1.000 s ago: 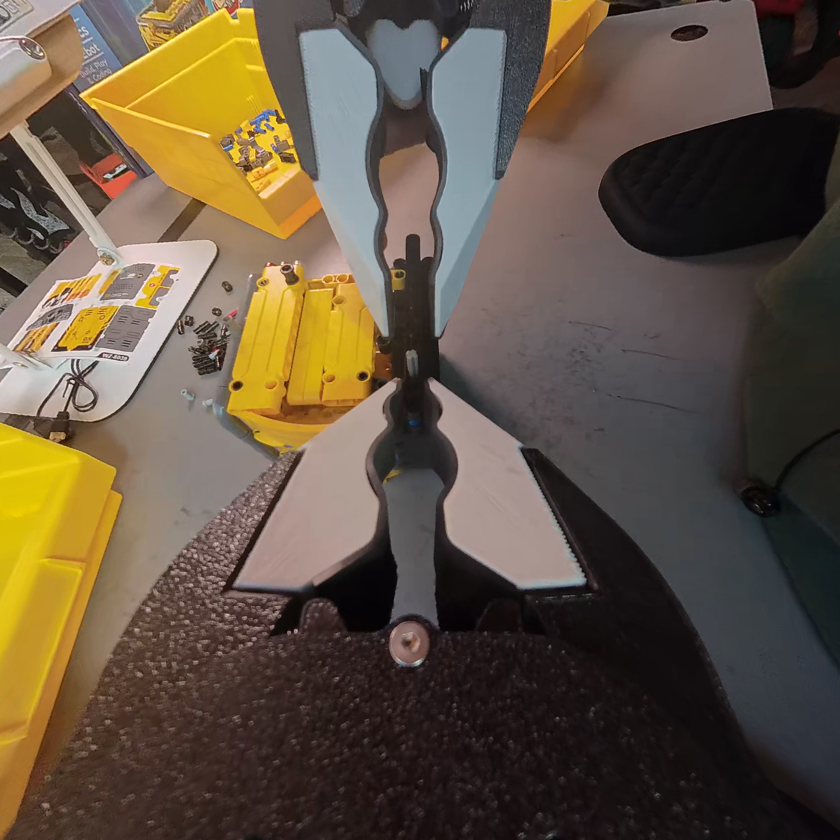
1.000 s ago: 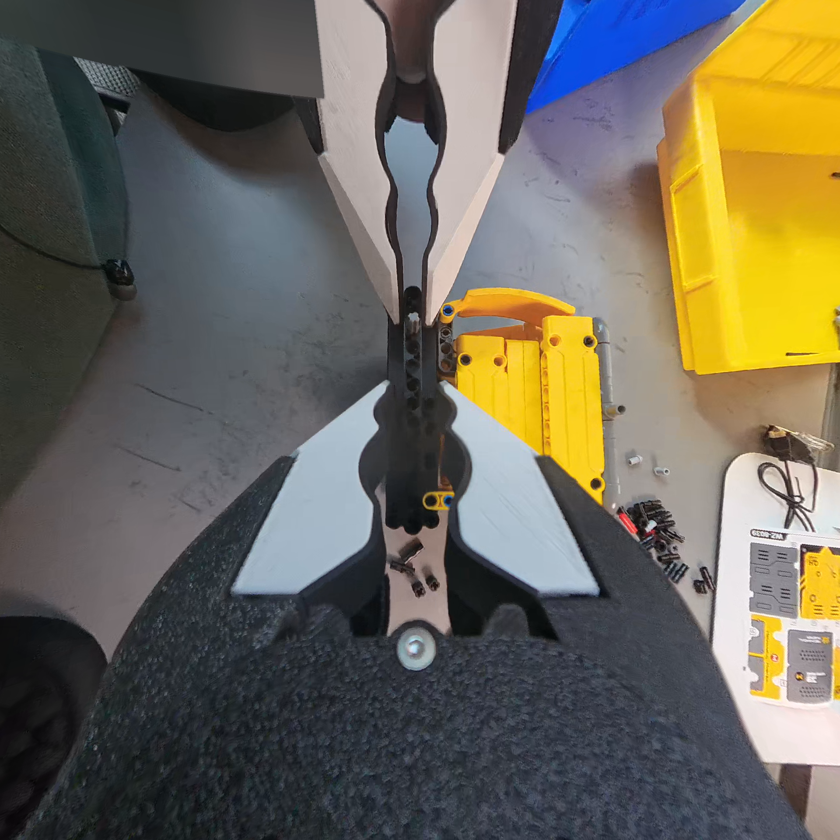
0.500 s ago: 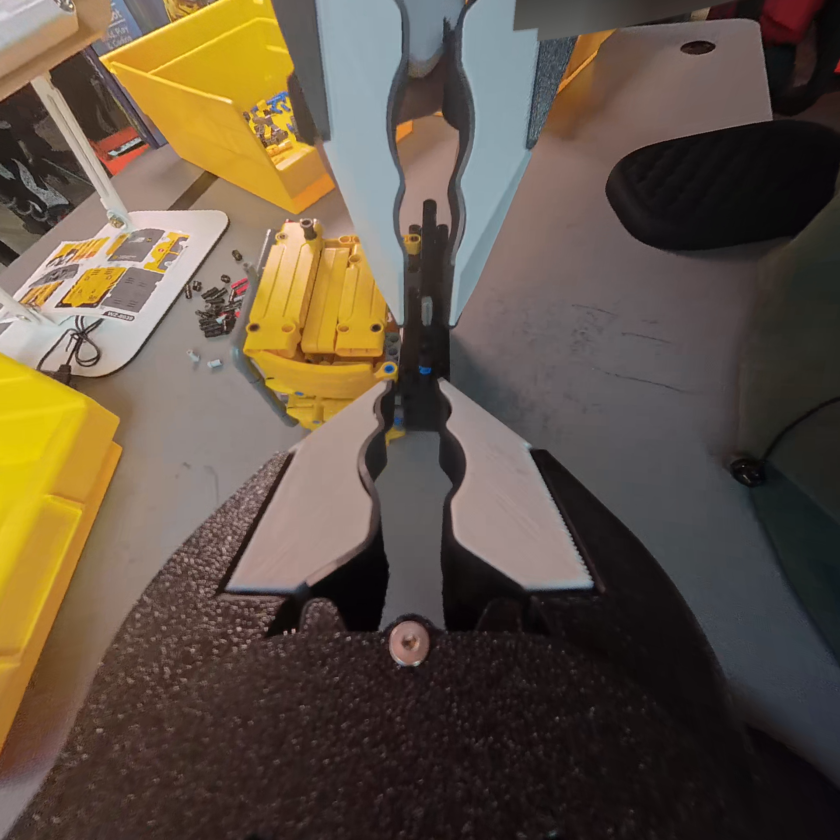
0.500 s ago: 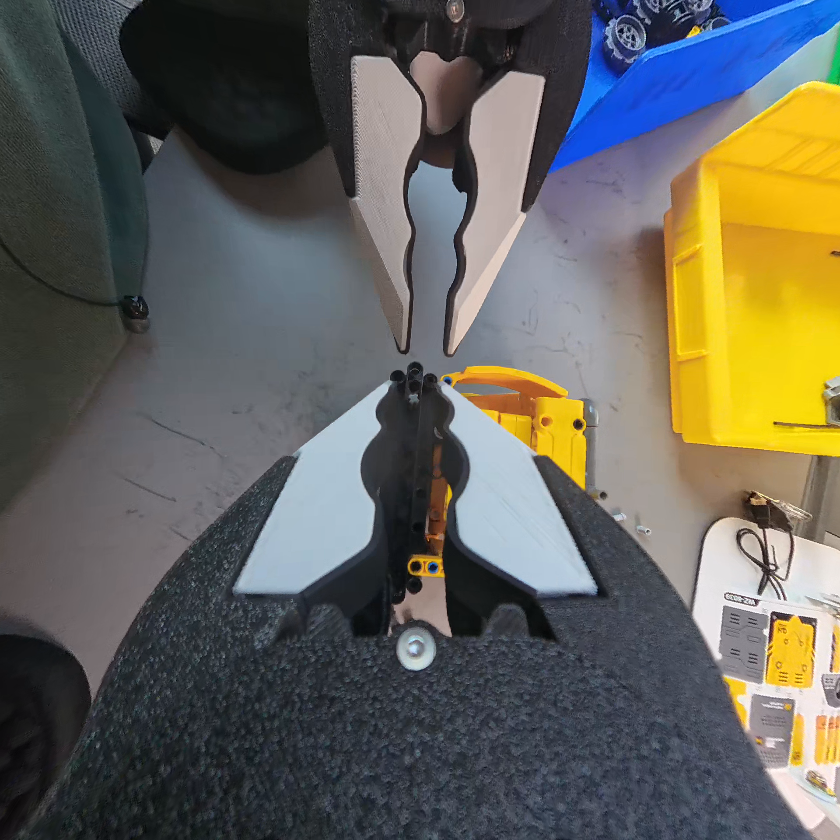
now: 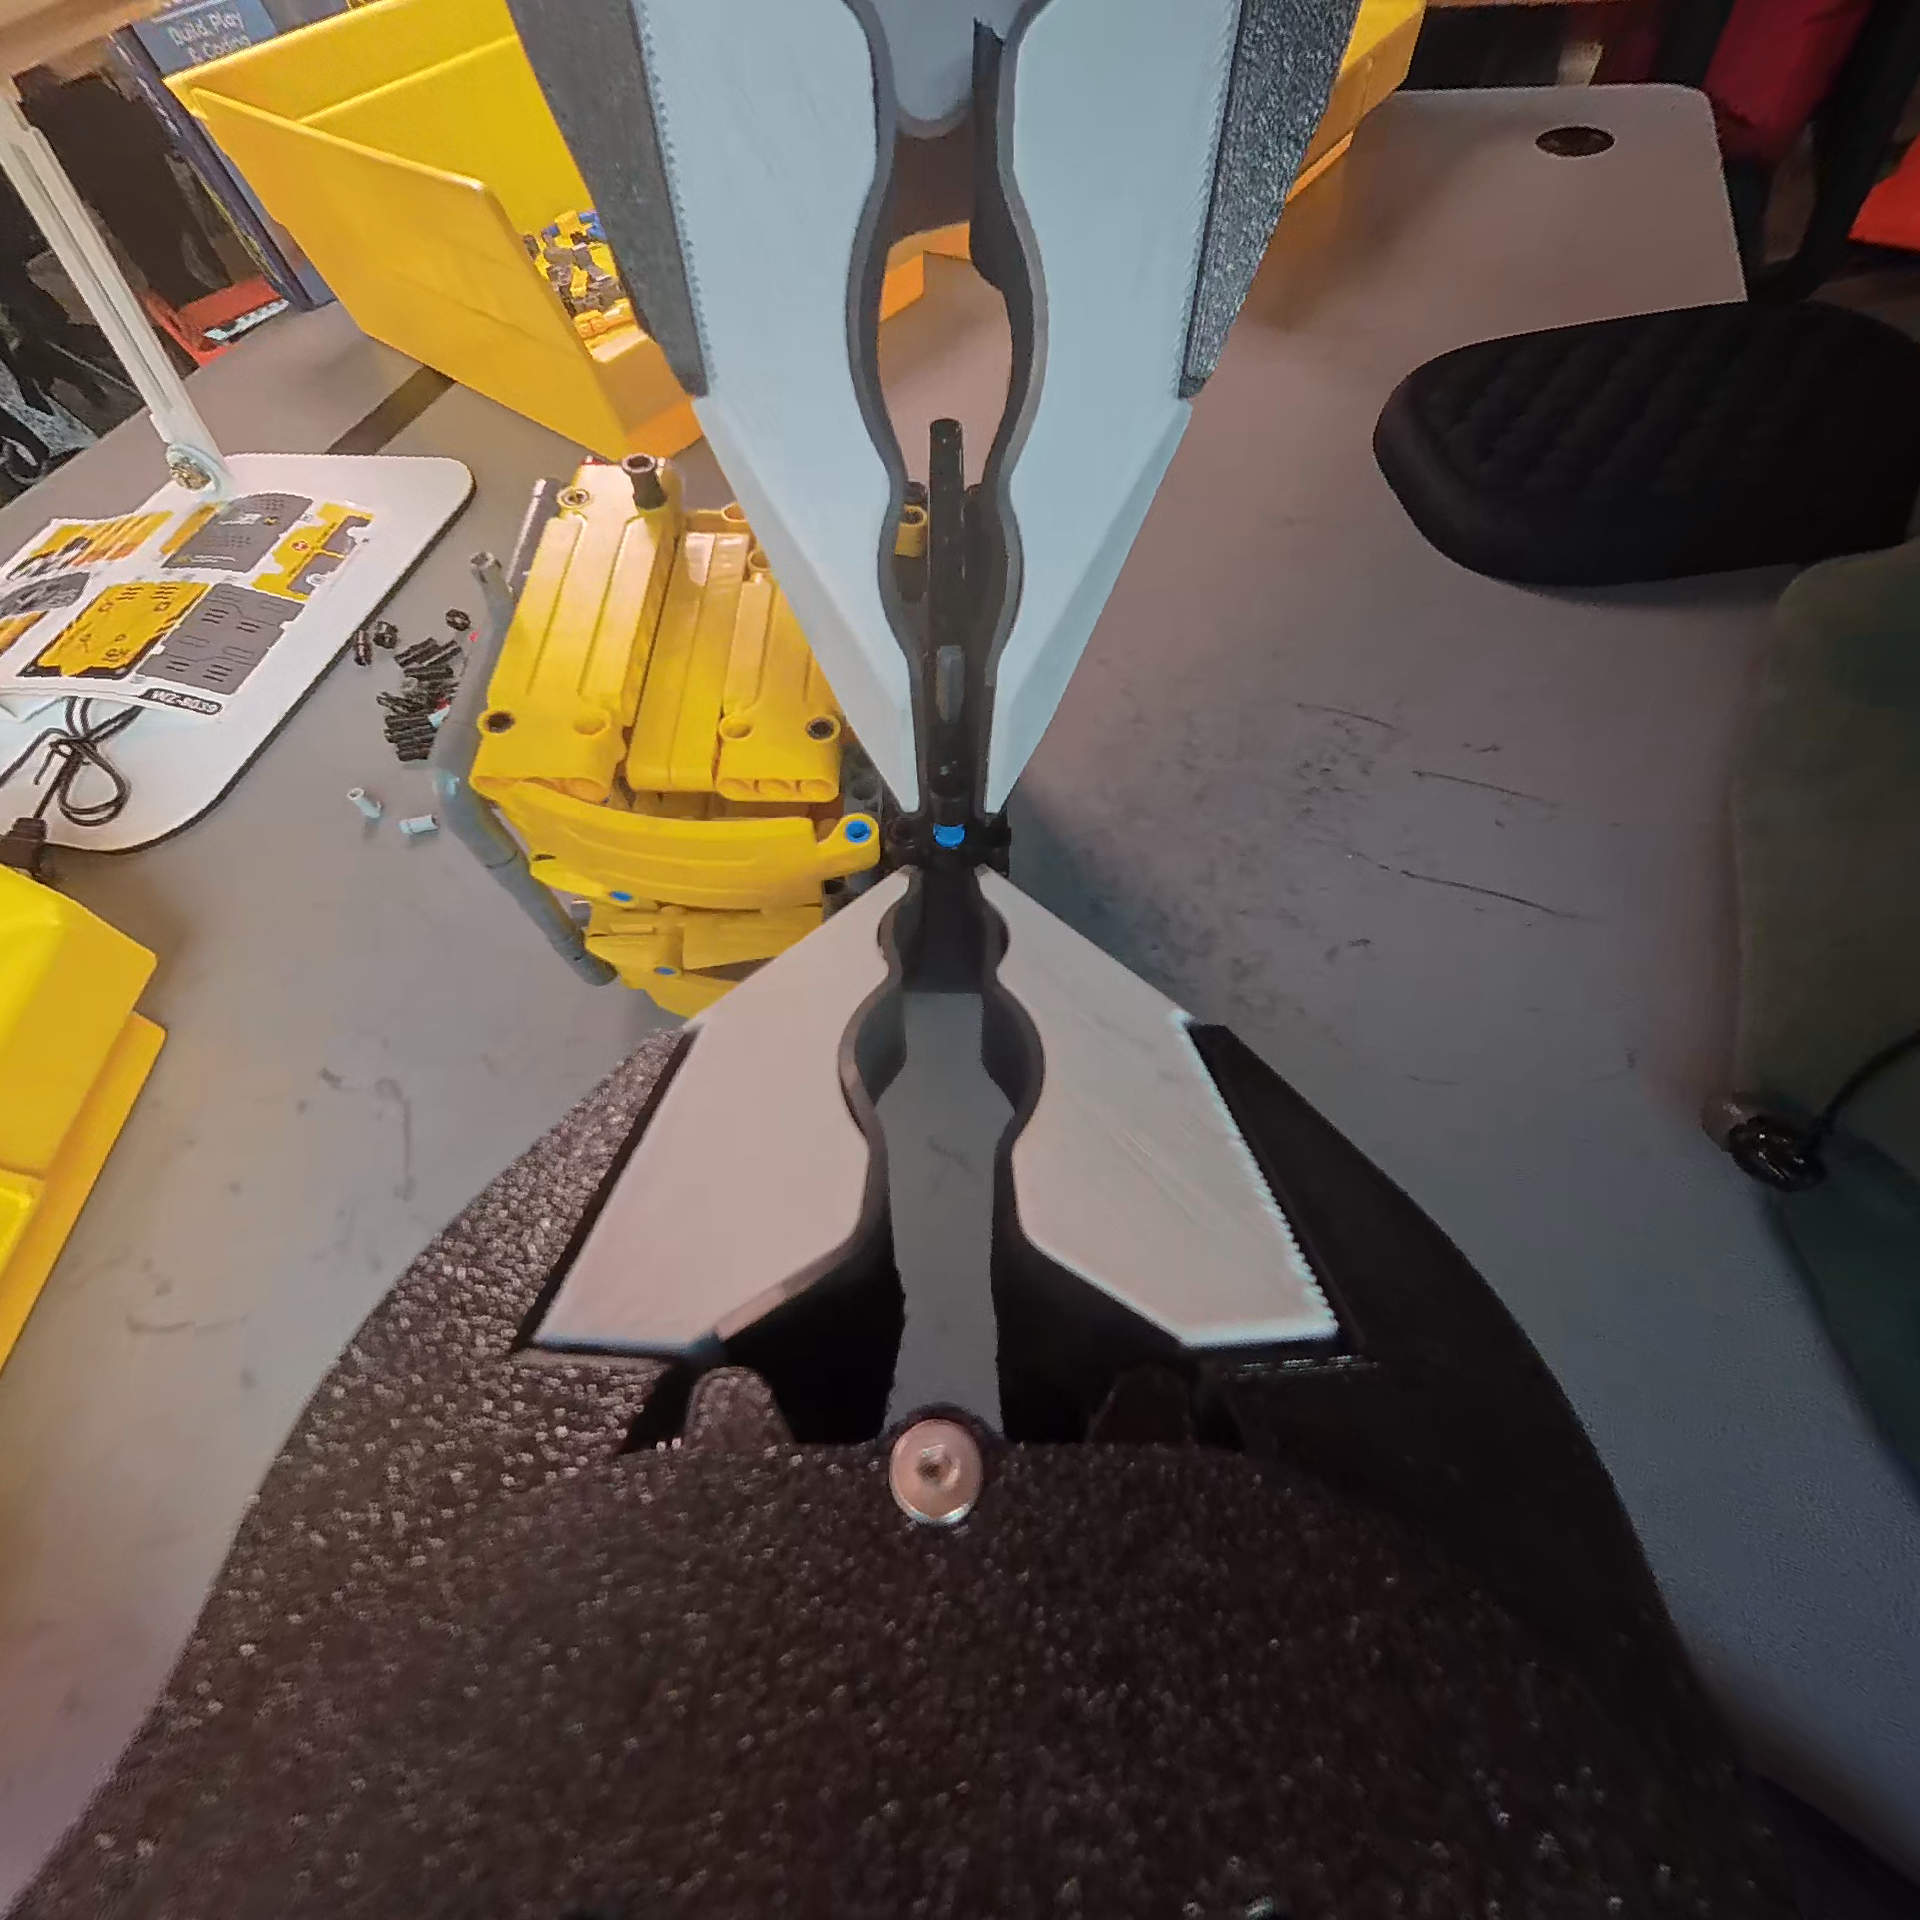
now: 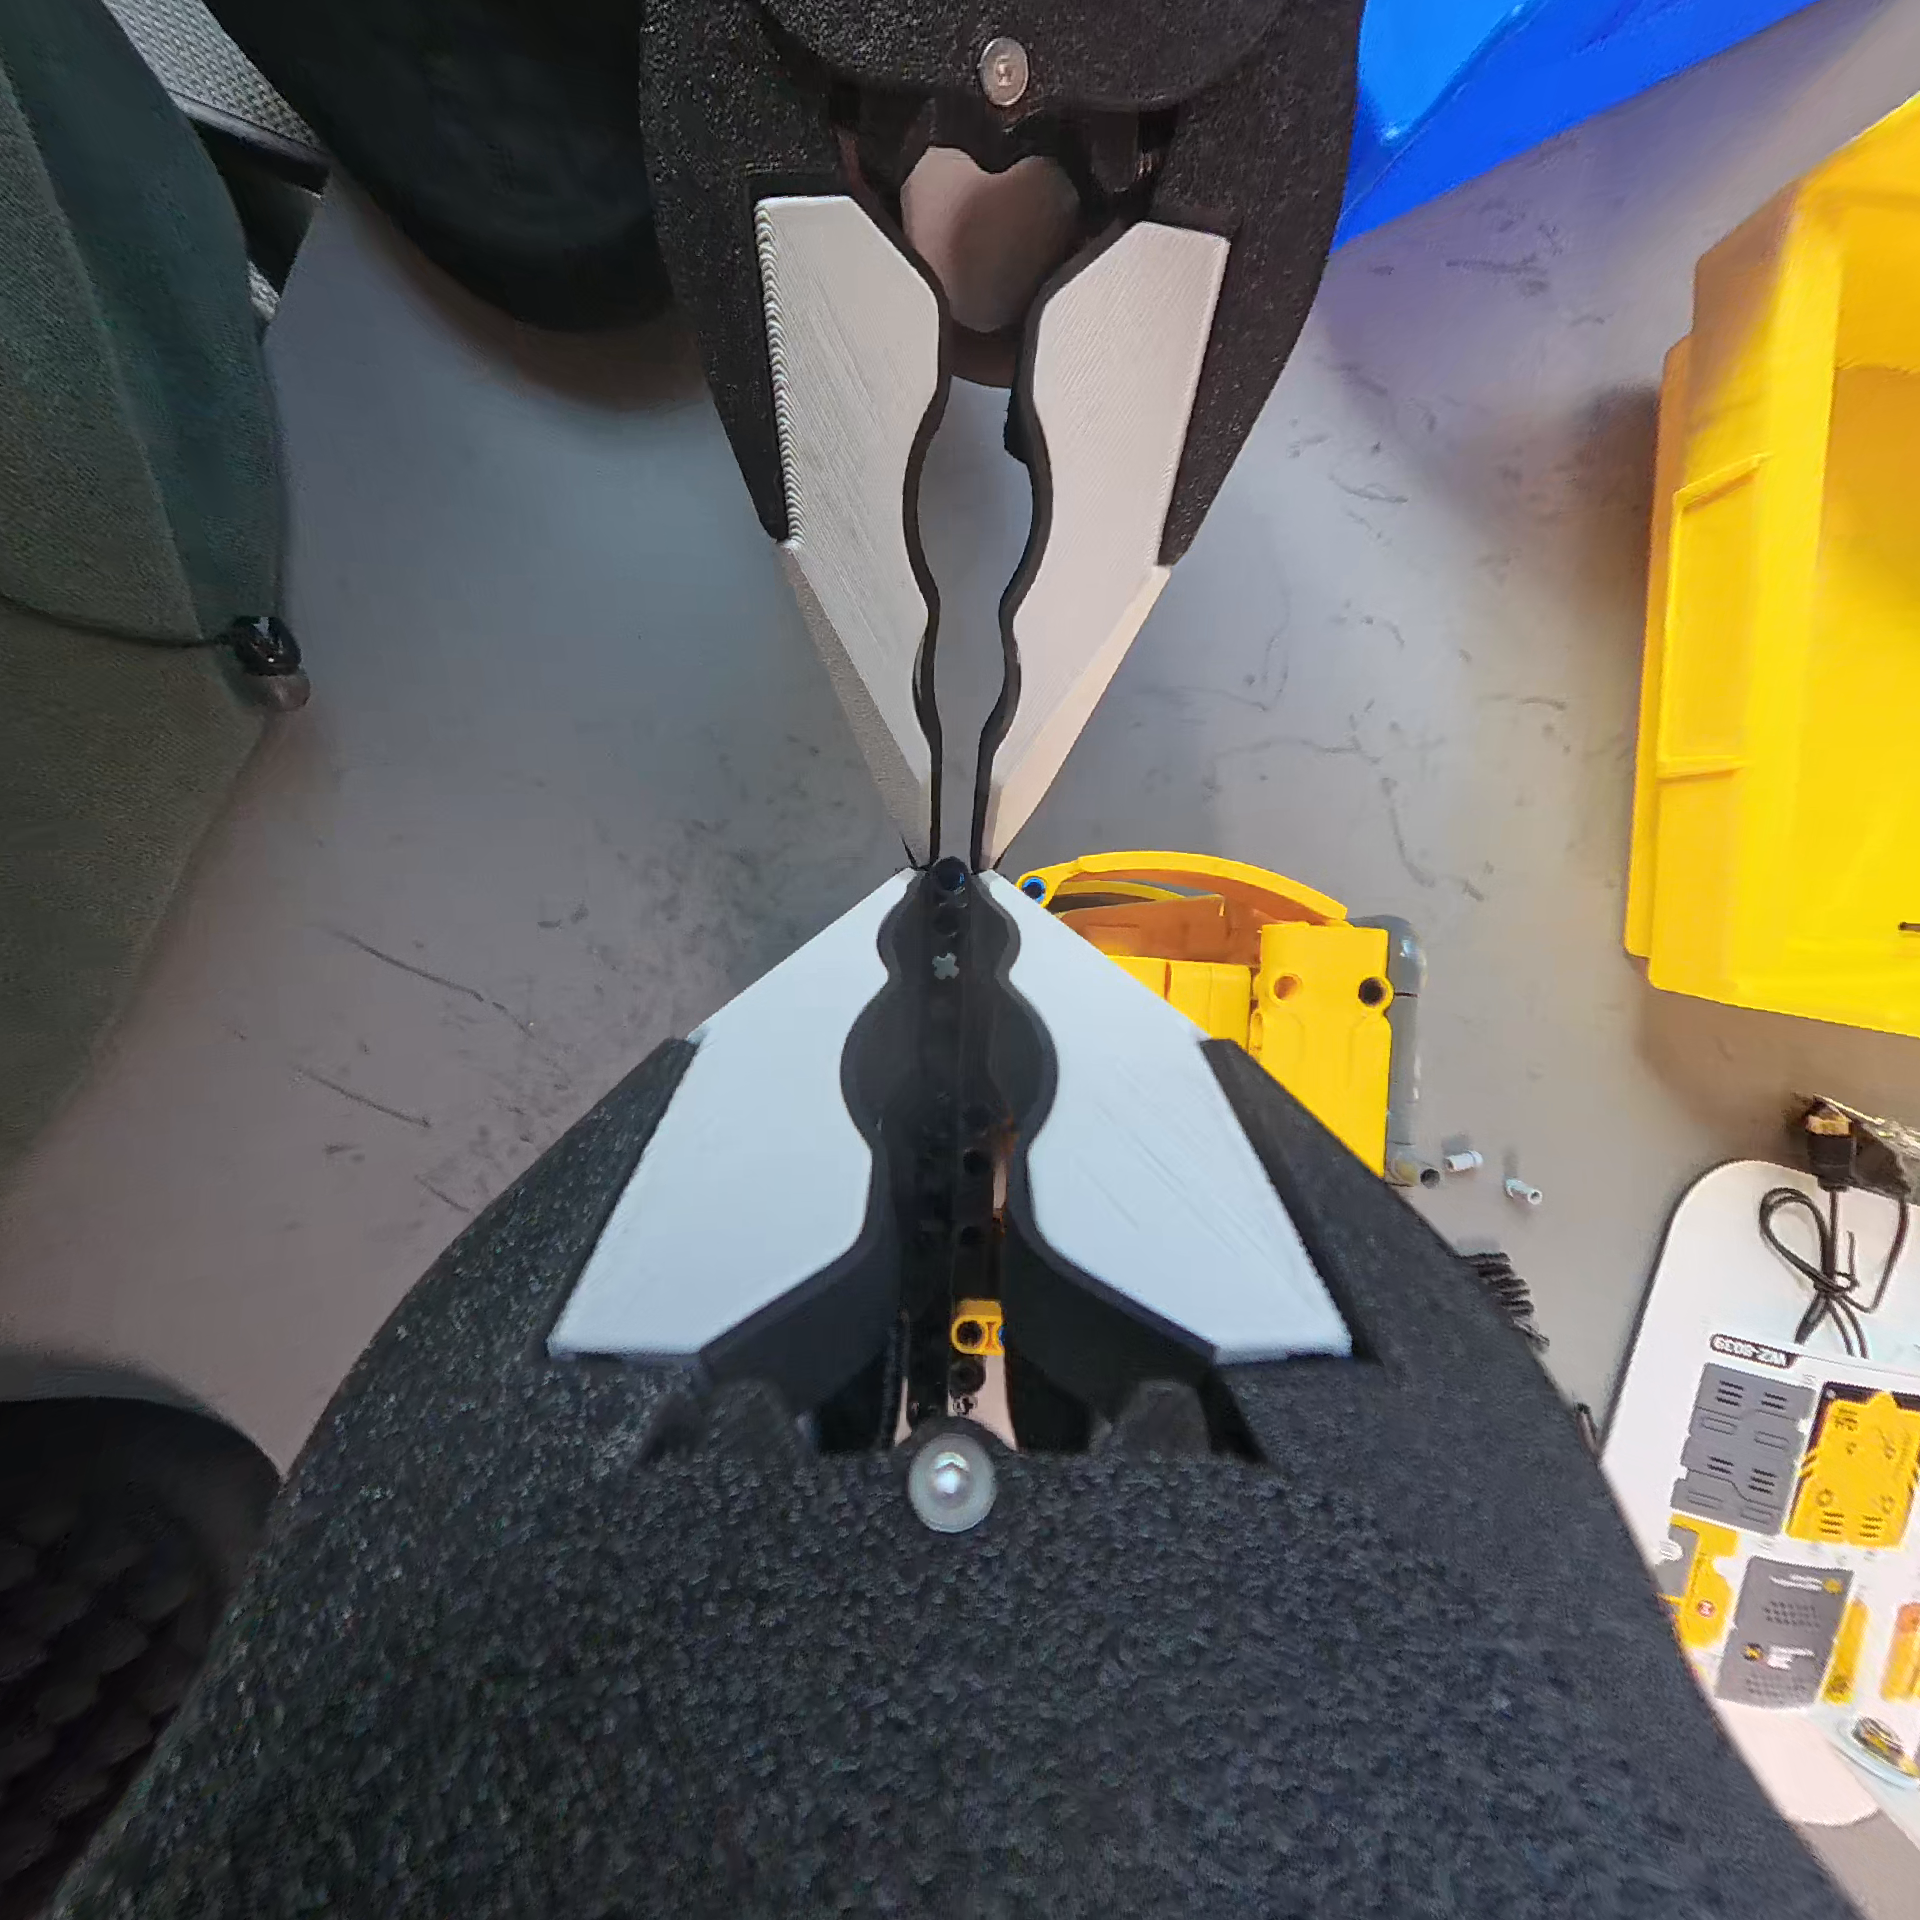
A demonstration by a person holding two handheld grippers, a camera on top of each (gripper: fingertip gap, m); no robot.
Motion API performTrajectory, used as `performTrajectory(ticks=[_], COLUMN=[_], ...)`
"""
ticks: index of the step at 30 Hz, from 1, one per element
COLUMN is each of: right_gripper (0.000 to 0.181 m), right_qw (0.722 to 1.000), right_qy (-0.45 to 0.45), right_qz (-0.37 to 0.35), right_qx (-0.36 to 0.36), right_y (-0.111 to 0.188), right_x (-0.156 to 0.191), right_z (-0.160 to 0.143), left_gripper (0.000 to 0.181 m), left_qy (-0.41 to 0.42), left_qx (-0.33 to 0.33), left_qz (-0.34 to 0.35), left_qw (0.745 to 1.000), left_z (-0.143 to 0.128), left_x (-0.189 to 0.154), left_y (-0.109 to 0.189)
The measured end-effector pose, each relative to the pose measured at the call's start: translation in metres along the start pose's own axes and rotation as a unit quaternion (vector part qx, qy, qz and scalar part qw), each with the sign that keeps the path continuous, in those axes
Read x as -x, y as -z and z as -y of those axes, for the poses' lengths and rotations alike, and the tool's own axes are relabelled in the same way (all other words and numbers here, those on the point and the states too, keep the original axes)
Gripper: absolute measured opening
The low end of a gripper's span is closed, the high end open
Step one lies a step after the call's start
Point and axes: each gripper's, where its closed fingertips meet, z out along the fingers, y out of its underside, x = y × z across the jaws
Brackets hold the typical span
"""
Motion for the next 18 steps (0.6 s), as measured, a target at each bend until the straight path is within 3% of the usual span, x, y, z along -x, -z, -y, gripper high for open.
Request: performTrajectory(ticks=[4, 18], right_gripper=[0.007, 0.007], right_qw=[0.999, 0.999], right_qy=[0.014, 0.025], right_qz=[-0.007, -0.017], right_qx=[0.035, 0.013], right_y=[-0.008, -0.006], right_x=[-0.001, -0.014], right_z=[-0.011, -0.011], left_gripper=[0.016, 0.045], left_qy=[0.003, 0.015], left_qx=[0.008, 0.033], left_qz=[-0.028, 0.035], left_qw=[1.0, 0.999], left_z=[-0.005, -0.023], left_x=[-0.008, 0.02], left_y=[-0.003, -0.015])
